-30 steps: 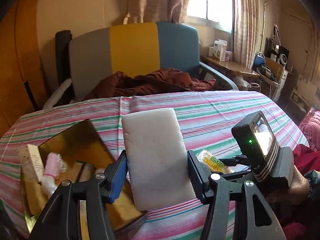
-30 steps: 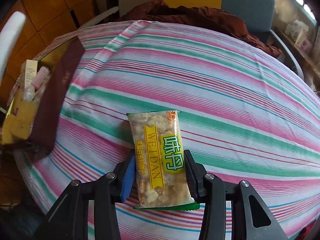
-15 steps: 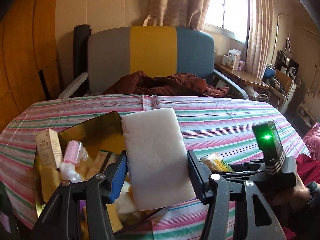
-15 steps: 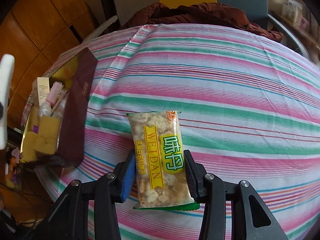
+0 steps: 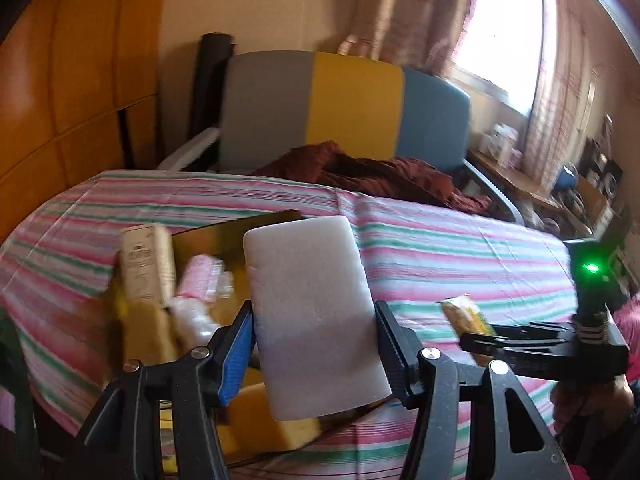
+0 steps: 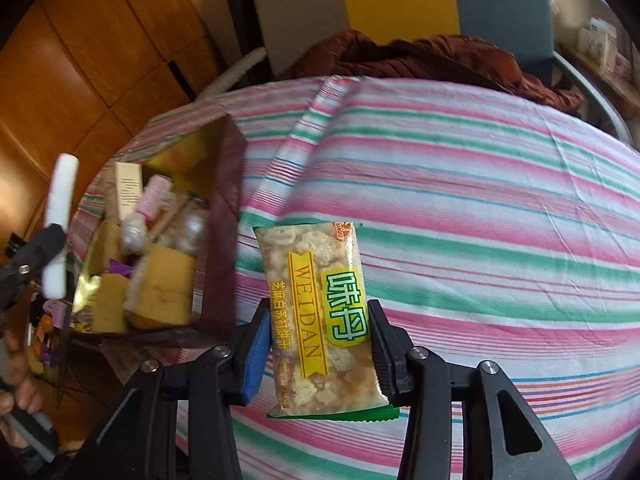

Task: Organize objects
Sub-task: 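Carry the white block and WEIDAN packet over the gold tray with both tools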

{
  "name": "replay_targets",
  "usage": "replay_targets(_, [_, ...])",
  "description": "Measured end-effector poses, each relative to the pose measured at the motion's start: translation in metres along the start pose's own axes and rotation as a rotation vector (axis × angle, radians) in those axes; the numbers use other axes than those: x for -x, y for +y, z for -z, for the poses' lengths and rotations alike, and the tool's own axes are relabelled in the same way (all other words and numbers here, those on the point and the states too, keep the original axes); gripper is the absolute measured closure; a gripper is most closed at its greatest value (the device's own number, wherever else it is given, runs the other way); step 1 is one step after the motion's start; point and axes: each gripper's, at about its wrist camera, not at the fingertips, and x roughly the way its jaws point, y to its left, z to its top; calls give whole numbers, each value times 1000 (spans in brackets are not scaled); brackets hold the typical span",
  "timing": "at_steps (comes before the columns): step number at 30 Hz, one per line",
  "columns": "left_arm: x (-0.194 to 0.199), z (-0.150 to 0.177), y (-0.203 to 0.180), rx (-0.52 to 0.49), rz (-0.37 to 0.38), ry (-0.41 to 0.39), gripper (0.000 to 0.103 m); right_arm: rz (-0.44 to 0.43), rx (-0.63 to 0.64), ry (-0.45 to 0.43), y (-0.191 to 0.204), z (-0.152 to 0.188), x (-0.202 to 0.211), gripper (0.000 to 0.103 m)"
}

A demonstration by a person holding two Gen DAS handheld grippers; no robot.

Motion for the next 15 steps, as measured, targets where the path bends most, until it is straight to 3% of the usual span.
replay_targets(10, [30,21,97,179,-168,-10,45,-128,113,-34,71,-18,2,57])
replay_targets(15, [36,36,122,221,-198,2,45,-164,185,-25,106,-25,-6,57])
